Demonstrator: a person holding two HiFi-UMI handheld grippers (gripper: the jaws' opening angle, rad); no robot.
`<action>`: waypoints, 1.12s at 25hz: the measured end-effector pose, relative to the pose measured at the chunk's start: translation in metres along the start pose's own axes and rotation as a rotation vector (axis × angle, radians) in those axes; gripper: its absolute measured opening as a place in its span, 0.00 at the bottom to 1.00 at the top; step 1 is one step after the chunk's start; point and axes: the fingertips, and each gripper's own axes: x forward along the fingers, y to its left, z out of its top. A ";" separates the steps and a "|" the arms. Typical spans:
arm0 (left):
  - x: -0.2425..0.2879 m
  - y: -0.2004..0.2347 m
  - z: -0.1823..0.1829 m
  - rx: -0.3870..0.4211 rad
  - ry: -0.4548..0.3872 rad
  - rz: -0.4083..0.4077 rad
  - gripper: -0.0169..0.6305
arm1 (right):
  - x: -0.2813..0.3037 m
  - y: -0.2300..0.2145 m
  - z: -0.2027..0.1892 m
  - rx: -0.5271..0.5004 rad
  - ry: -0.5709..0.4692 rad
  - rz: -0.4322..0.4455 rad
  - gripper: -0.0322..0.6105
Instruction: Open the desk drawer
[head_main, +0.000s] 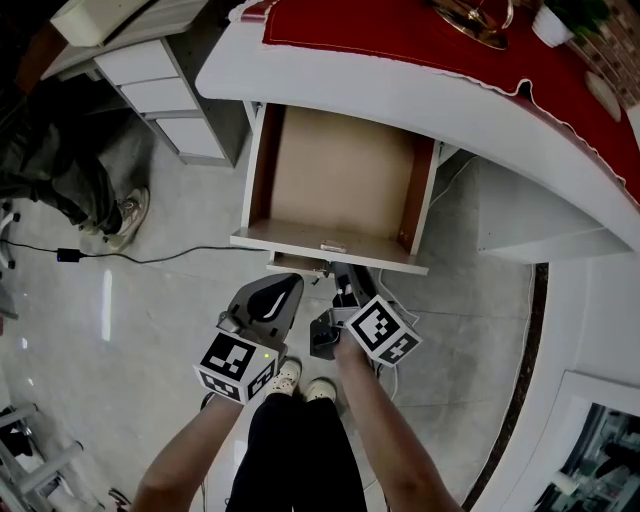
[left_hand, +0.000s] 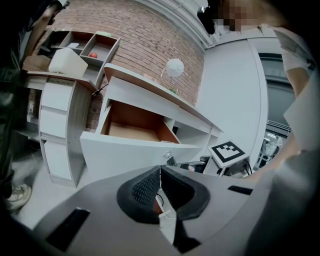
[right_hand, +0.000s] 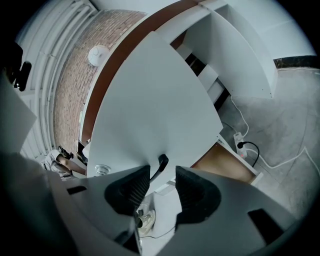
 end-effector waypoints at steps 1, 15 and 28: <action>0.000 0.000 -0.001 -0.004 0.001 0.002 0.05 | 0.000 -0.001 -0.001 -0.010 0.003 -0.006 0.28; -0.005 -0.008 0.002 -0.010 0.000 -0.006 0.05 | -0.016 -0.005 -0.023 -0.078 0.048 -0.064 0.28; -0.016 -0.013 0.003 -0.035 0.010 0.005 0.05 | -0.041 0.005 -0.027 -0.157 0.064 -0.116 0.28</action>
